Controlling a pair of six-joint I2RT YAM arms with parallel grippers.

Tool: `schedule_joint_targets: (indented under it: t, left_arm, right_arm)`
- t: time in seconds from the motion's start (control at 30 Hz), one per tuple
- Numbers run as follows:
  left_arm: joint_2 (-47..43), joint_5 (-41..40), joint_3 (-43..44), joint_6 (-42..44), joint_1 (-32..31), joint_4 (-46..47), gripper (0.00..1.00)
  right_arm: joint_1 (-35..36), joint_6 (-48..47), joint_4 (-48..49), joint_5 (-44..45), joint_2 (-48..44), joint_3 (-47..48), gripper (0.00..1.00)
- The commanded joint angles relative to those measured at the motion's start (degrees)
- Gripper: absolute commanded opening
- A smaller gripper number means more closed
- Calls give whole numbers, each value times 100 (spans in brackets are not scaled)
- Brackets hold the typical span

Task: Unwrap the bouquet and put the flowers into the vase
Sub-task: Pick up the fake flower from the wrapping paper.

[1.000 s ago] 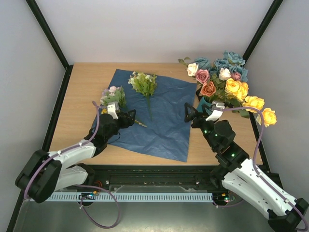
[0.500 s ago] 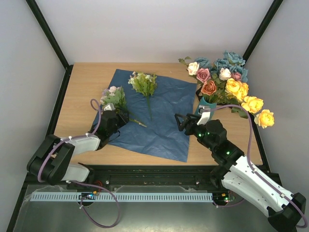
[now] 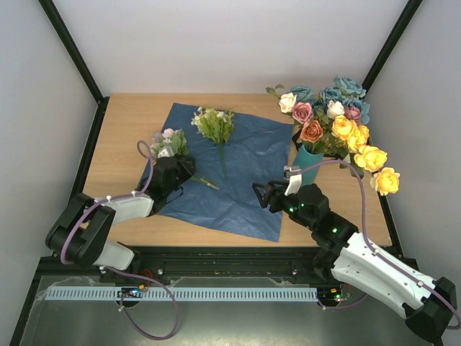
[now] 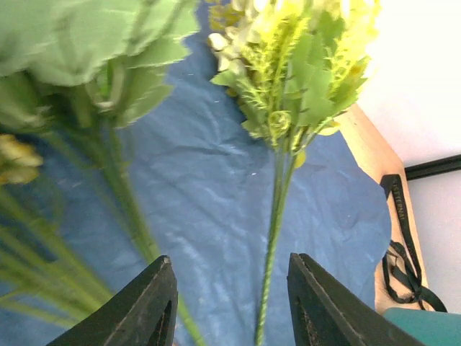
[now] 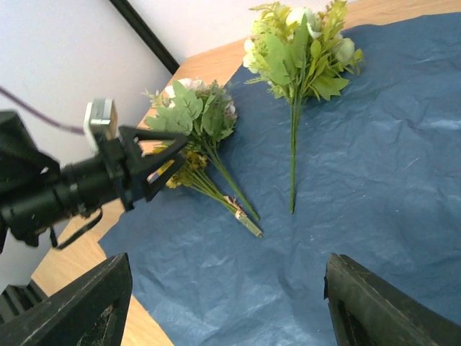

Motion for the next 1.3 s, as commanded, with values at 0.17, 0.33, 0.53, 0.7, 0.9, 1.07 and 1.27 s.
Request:
schedule_joint_targets:
  t: [0.17, 0.33, 0.53, 0.7, 0.9, 1.07, 1.27]
  left_arm:
    - [943, 434, 1342, 731, -342, -182, 39]
    - [1750, 726, 1977, 880, -342, -256, 38]
    - [2735, 1158, 2262, 650, -237, 362, 37]
    - [3290, 1698, 2372, 531, -176, 975, 43]
    - [3878, 2015, 2514, 266, -131, 1633, 40]
    - [4125, 2169, 2639, 366, -131, 1890, 34]
    - [4019, 2187, 2342, 560, -96, 2575, 7]
  right_arm:
    - [302, -231, -322, 144, 92, 354, 72]
    - [299, -319, -506, 105, -40, 535, 72]
    - [298, -450, -675, 336, -234, 634, 72]
    - [298, -482, -764, 387, -359, 648, 72]
    - [299, -733, -785, 631, -460, 593, 72]
    - [302, -804, -768, 583, -406, 638, 72]
    - [298, -634, -919, 460, -378, 691, 70]
